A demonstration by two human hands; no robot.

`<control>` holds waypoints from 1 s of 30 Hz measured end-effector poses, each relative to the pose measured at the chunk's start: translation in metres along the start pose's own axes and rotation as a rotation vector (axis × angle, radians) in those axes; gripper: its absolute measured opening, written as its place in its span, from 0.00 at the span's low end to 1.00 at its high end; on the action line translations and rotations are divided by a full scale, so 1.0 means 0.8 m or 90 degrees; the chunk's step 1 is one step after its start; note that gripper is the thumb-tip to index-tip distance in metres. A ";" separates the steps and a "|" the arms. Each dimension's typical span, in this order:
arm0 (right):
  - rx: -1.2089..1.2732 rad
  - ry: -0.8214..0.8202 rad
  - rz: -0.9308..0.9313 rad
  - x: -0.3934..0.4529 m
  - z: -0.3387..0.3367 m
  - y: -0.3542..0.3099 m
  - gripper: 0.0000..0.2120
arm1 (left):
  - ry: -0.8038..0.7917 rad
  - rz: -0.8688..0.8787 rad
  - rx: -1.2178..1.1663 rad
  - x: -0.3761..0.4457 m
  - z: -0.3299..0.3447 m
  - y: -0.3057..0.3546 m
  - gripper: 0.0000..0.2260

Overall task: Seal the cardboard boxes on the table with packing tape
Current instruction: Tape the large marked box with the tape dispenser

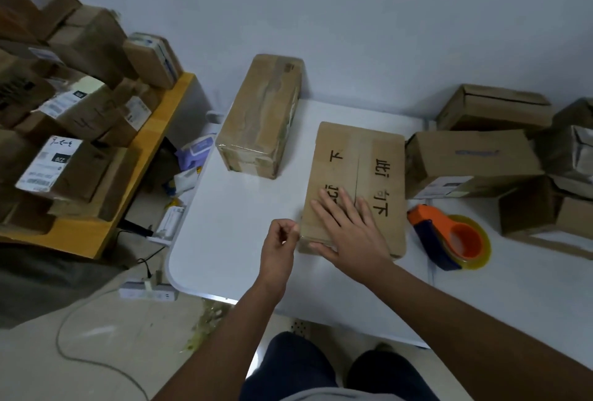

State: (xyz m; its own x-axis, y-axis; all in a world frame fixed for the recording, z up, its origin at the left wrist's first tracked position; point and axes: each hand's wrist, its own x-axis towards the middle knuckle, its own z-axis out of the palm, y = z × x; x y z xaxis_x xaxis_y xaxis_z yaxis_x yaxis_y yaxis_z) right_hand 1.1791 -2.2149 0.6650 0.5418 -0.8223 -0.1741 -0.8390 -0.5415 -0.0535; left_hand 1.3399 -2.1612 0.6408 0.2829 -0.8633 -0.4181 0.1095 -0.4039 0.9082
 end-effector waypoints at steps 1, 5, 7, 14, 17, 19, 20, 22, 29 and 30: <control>-0.001 -0.001 0.000 0.000 0.000 0.000 0.38 | 0.001 -0.012 0.015 0.004 0.003 -0.002 0.02; 0.007 0.007 -0.001 0.001 -0.002 0.000 0.38 | 0.012 -0.058 0.074 0.025 0.010 0.001 0.03; 0.016 0.008 -0.002 0.001 -0.002 0.002 0.38 | 0.028 -0.065 0.119 0.024 0.001 0.003 0.02; 0.010 0.011 -0.005 0.000 0.000 0.002 0.38 | -0.086 0.072 0.236 -0.043 -0.020 0.029 0.16; 0.003 0.001 -0.001 0.001 0.000 0.000 0.38 | -0.109 0.174 0.403 -0.049 -0.014 0.019 0.21; 0.003 -0.007 -0.002 0.001 -0.001 -0.001 0.38 | -0.134 0.206 0.453 -0.037 -0.023 0.023 0.22; 0.001 -0.011 -0.003 0.000 -0.002 -0.001 0.39 | -0.149 0.230 0.477 -0.027 -0.030 0.027 0.22; -0.009 -0.014 -0.011 0.000 -0.002 0.002 0.39 | -0.199 0.309 0.557 -0.001 -0.044 0.039 0.21; 0.015 -0.025 -0.079 -0.004 -0.005 0.012 0.38 | -0.366 0.370 0.887 0.060 -0.051 0.069 0.43; 0.025 -0.012 -0.113 -0.005 -0.008 0.017 0.37 | -0.343 0.388 0.874 0.057 -0.051 0.067 0.46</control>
State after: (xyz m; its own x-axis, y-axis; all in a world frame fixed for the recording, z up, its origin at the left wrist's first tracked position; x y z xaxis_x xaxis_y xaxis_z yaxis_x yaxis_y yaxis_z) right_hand 1.1656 -2.2203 0.6716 0.6806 -0.7111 -0.1765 -0.7320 -0.6701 -0.1230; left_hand 1.3975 -2.2096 0.6711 -0.4256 -0.8716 -0.2431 -0.8758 0.3292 0.3531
